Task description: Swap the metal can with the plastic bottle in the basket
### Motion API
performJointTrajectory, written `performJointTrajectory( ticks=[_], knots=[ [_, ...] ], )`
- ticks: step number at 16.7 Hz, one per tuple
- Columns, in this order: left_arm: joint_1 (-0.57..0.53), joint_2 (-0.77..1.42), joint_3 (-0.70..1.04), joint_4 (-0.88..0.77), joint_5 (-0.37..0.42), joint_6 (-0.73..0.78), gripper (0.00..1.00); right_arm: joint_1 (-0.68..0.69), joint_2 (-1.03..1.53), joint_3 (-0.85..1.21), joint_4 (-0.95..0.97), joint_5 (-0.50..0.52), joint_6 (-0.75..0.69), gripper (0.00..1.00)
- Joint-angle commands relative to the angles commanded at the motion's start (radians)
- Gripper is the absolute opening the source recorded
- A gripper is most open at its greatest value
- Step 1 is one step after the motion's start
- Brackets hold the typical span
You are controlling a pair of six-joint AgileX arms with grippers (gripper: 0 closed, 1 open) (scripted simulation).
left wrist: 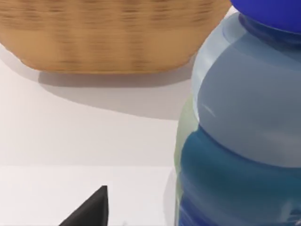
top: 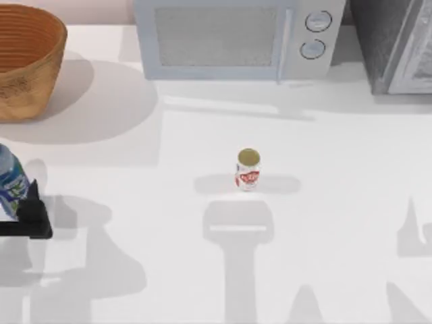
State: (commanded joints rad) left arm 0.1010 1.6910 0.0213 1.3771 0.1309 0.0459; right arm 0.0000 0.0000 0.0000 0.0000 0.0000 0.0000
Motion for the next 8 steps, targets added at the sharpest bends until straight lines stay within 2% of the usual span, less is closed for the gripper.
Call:
performJointTrajectory(
  ticks=[8],
  knots=[
    [-0.03,0.222,0.168,0.056,-0.026,-0.009,1.0,0.0,0.0,0.0,0.0,0.0,0.0,1.0]
  ],
)
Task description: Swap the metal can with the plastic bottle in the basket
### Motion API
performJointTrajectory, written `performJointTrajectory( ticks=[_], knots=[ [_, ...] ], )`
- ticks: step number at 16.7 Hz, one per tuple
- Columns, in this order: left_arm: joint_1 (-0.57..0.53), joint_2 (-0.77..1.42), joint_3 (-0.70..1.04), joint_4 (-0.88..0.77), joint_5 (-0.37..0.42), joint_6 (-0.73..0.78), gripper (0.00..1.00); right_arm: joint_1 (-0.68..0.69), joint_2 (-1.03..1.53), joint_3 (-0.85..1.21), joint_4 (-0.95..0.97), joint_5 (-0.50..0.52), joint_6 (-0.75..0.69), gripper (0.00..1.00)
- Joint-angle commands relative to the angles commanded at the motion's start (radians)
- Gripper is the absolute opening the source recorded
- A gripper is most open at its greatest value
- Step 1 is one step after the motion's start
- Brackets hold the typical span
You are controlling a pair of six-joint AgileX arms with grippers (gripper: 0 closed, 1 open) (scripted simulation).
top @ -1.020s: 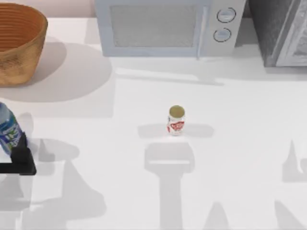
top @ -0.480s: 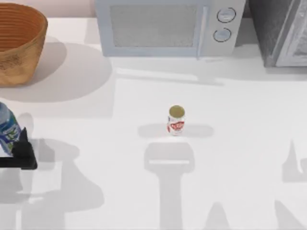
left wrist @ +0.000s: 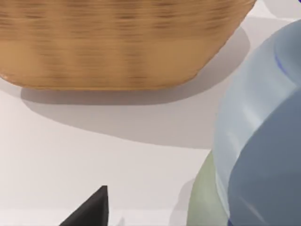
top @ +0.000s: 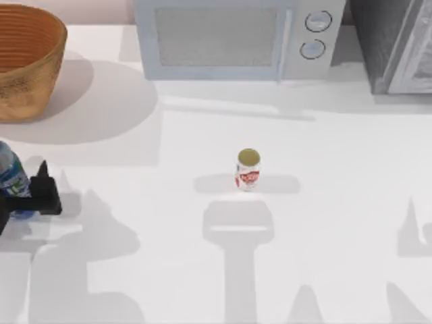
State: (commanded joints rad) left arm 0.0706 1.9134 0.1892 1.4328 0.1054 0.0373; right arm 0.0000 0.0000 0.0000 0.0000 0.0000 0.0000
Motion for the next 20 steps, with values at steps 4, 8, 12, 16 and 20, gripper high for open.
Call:
performJointTrajectory(
  ticks=[4,8,12,16,20],
  knots=[
    [0.0,0.0,0.0,0.0,0.0,0.0,0.92,0.0,0.0,0.0,0.0,0.0,0.0,1.0],
    [0.0,0.0,0.0,0.0,0.0,0.0,0.62,0.0,0.0,0.0,0.0,0.0,0.0,1.0],
    [0.0,0.0,0.0,0.0,0.0,0.0,0.32,0.0,0.0,0.0,0.0,0.0,0.0,1.0],
    [0.0,0.0,0.0,0.0,0.0,0.0,0.02,0.0,0.0,0.0,0.0,0.0,0.0,1.0],
    [0.0,0.0,0.0,0.0,0.0,0.0,0.0,0.0,0.0,0.0,0.0,0.0,0.0,1.0]
  ],
)
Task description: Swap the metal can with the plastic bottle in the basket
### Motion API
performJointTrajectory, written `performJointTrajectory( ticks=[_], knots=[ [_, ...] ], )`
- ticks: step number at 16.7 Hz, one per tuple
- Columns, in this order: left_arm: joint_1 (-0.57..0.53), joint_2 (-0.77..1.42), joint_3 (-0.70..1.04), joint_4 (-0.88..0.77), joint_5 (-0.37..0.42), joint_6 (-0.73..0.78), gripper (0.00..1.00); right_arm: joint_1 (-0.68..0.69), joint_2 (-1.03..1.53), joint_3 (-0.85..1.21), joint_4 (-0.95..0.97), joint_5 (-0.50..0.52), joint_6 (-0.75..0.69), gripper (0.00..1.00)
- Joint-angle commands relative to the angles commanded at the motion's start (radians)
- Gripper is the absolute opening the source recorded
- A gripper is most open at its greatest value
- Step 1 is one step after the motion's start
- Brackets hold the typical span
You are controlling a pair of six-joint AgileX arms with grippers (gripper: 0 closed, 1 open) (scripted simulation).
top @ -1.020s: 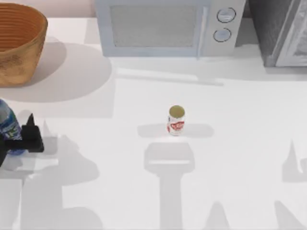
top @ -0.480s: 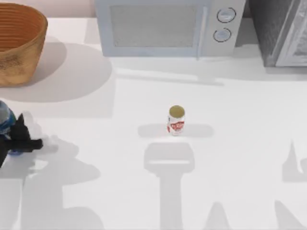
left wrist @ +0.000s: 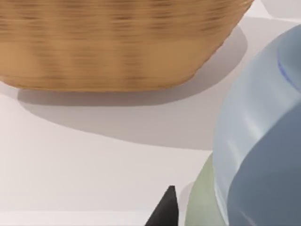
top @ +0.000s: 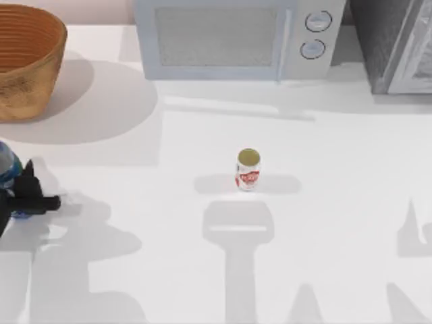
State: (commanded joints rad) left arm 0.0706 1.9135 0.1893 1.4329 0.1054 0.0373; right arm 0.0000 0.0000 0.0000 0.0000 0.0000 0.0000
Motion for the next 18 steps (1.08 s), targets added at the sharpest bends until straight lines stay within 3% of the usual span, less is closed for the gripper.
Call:
performJointTrajectory(
  ticks=[9,14,18],
  knots=[
    [-0.05,-0.041,0.053,-0.059,0.033,-0.008,0.0,0.0,0.0,0.0,0.0,0.0,0.0,1.0],
    [-0.169,-0.18,0.282,-0.323,0.13,-0.036,0.0,0.0,0.0,0.0,0.0,0.0,0.0,1.0],
    [-0.165,-0.257,0.537,-0.641,0.174,-0.041,0.0,0.0,0.0,0.0,0.0,0.0,0.0,1.0]
  ],
)
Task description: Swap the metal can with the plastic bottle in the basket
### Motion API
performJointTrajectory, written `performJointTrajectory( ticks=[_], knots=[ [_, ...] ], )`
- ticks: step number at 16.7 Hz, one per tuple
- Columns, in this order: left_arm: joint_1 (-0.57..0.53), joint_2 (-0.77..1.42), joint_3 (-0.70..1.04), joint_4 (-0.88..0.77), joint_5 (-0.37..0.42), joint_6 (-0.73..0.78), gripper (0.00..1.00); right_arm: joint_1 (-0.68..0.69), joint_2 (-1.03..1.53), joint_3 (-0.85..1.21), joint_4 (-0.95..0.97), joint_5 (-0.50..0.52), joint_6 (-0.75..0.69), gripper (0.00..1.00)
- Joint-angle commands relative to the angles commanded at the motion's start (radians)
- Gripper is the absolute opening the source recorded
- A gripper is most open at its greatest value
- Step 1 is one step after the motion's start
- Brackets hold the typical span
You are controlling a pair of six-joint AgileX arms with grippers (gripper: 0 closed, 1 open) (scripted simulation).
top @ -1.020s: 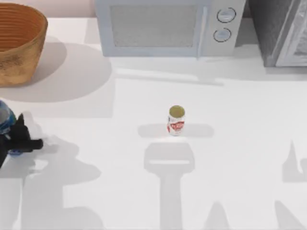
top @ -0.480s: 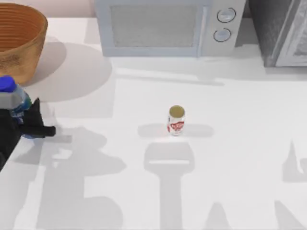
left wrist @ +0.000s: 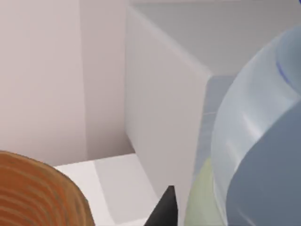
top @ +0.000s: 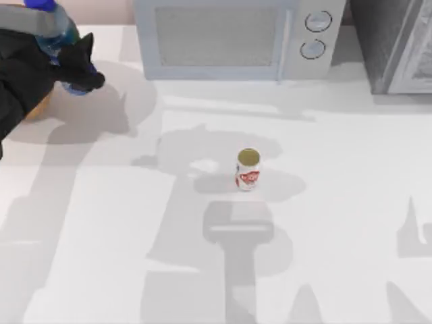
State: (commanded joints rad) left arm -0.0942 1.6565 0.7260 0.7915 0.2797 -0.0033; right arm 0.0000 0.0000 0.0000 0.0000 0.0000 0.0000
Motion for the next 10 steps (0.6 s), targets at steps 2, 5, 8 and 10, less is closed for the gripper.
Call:
performJointTrajectory(
  ticks=[2,5,8,10],
  knots=[
    [0.041,-0.017,0.133,-0.171,0.004,0.009,0.0,0.0,0.0,0.0,0.0,0.0,0.0,1.0],
    [0.131,-0.028,0.321,-0.412,0.0,0.035,0.0,0.0,0.0,0.0,0.0,0.0,0.0,1.0],
    [0.228,-0.03,0.469,-0.609,-0.009,0.066,0.0,0.0,0.0,0.0,0.0,0.0,0.0,1.0],
    [0.282,-0.03,0.537,-0.699,-0.015,0.084,0.0,0.0,0.0,0.0,0.0,0.0,0.0,1.0]
  ],
)
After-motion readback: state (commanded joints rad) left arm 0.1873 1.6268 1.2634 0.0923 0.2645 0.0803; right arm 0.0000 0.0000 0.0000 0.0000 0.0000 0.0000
